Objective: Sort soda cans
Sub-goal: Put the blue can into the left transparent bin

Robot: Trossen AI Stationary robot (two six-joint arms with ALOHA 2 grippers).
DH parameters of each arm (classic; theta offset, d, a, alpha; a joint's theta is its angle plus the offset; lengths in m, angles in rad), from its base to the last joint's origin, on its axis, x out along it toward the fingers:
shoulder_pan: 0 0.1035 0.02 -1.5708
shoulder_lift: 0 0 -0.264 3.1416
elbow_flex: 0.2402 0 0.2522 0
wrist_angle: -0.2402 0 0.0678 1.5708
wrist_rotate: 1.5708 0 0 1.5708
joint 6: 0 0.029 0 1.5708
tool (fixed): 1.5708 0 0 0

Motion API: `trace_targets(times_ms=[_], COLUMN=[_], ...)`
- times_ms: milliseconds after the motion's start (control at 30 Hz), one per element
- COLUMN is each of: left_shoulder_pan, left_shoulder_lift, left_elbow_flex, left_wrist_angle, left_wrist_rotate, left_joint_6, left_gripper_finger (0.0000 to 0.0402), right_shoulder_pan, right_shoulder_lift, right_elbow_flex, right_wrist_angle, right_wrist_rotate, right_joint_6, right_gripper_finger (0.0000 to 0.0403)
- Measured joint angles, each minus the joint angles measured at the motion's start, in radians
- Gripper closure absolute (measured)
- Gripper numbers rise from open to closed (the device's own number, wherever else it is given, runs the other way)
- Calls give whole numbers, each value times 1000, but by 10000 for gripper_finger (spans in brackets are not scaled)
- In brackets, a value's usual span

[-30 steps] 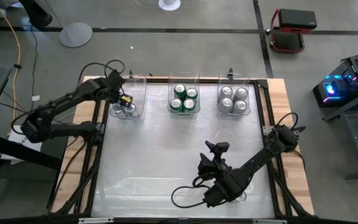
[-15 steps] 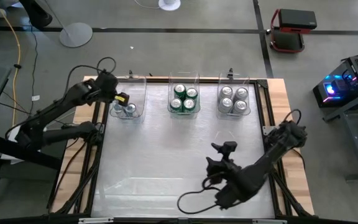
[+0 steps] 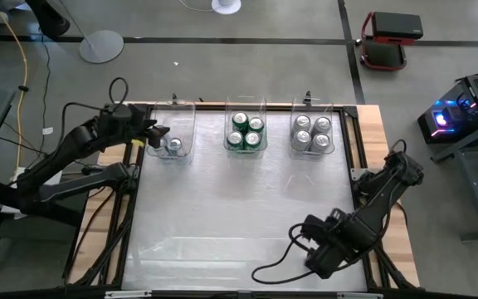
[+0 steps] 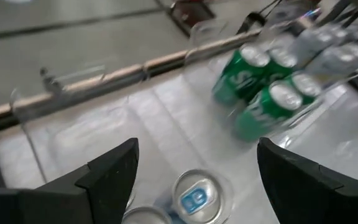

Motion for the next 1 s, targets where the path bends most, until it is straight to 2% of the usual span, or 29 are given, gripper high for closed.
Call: trace_targets(times_ms=[167,400,533,767,1000], left_shoulder_pan=[-33,-44,-44,-44,-44], left_shoulder_lift=[-33,-37,-40,-40,-41], left_elbow_flex=[0,-50,-88,-120,-120], left_wrist_angle=[14,28,61,74,74], left_wrist_rotate=[-22,-25,-24,-23,-23], left_joint_6=[16,43,45,45,45], left_gripper_finger=[96,96,96,96,96], right_shoulder_pan=[-3,6,11,37,45], right_shoulder_lift=[16,56,91,160,168], right_elbow_flex=[0,0,0,0,0], right_wrist_angle=[36,114,169,70,66], right_wrist_rotate=[-121,-200,-210,-234,-174], right_joint_6=[79,173,208,251,241], right_gripper_finger=[87,60,57,56,57])
